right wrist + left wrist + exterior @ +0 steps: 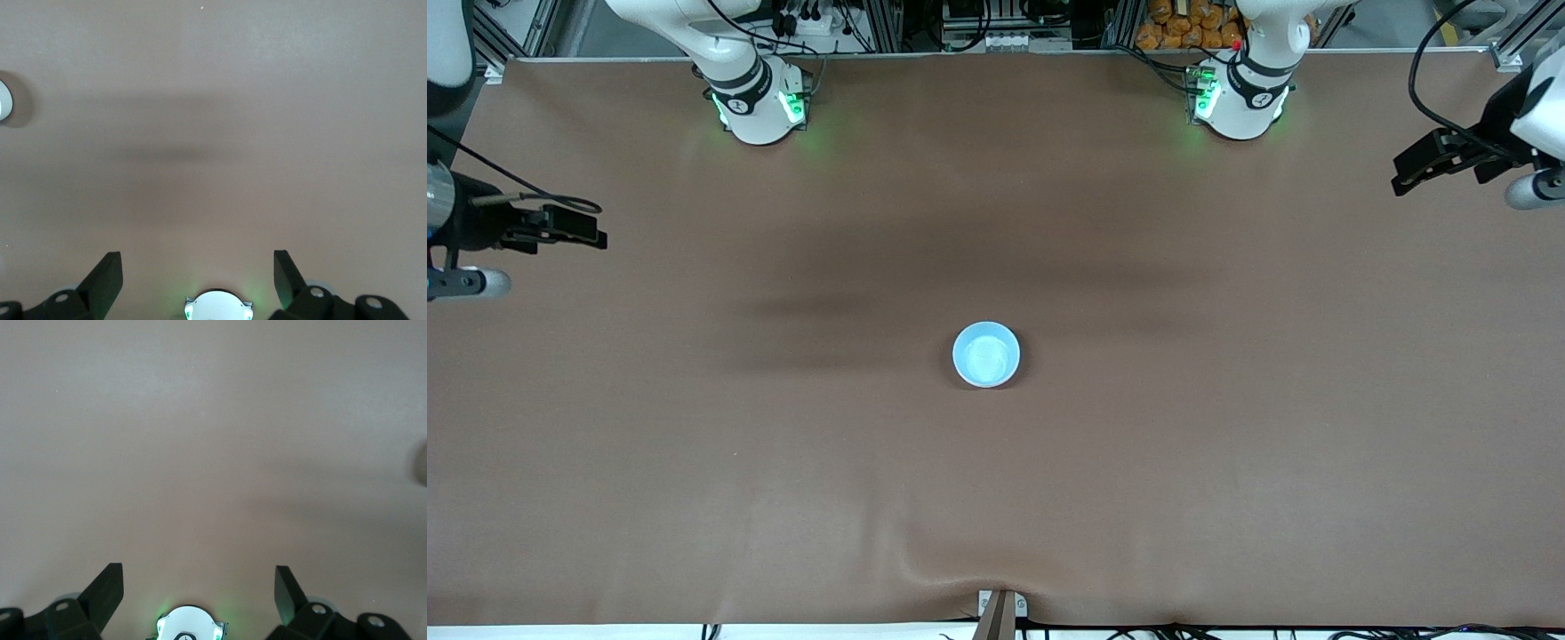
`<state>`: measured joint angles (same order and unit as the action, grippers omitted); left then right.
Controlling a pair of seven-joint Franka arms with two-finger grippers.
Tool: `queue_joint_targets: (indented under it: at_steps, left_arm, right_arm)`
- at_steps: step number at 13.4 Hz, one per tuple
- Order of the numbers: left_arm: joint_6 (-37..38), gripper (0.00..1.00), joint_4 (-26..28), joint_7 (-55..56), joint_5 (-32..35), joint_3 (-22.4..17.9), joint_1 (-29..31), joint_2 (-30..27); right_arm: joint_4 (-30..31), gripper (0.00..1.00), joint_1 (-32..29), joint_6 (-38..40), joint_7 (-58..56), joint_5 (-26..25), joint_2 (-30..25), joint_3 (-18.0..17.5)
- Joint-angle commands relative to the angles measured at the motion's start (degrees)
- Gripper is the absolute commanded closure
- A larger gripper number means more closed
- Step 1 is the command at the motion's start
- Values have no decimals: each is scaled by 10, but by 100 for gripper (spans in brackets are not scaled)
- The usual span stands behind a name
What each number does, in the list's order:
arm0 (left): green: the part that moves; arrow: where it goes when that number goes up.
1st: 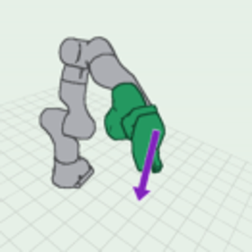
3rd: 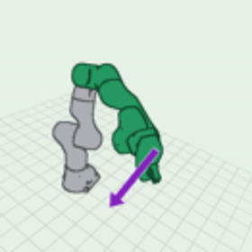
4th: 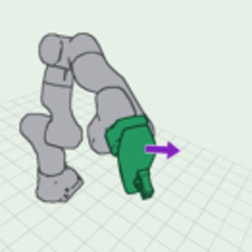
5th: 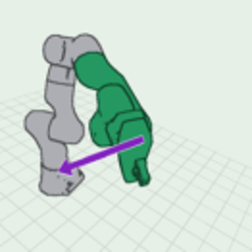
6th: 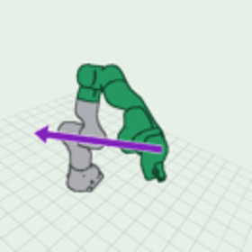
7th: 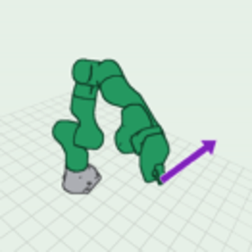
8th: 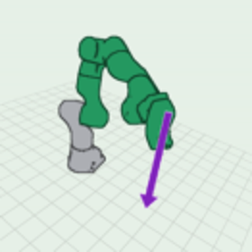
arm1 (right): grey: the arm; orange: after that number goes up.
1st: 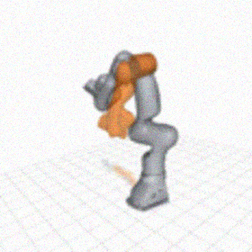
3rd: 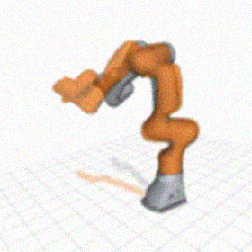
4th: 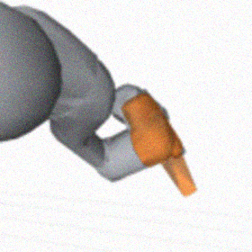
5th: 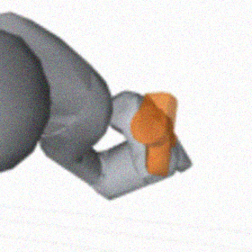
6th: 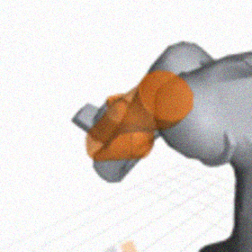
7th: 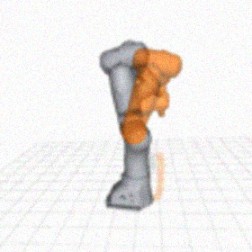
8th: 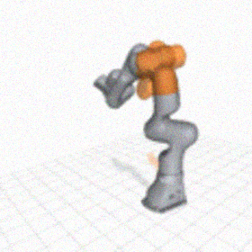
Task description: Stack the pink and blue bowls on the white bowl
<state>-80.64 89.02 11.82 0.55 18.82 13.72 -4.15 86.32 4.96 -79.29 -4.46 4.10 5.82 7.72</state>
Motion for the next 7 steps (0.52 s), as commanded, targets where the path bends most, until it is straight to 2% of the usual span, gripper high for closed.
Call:
queue_joint_targets:
  at_steps: [1, 4, 7]
  left_arm:
    - [-24, 0, -5, -9, -4, 21, 3, 5]
    - [-29, 0, -12, -9, -5, 26, -5, 16]
    - [-29, 0, -12, -10, -5, 26, -5, 17]
  right_arm:
    - [1, 0, -35, 8, 9, -12, -5, -28]
    - [-1, 0, -38, 39, 52, -12, -30, -30]
    - [-3, 0, -51, 38, 53, -26, -48, -56]
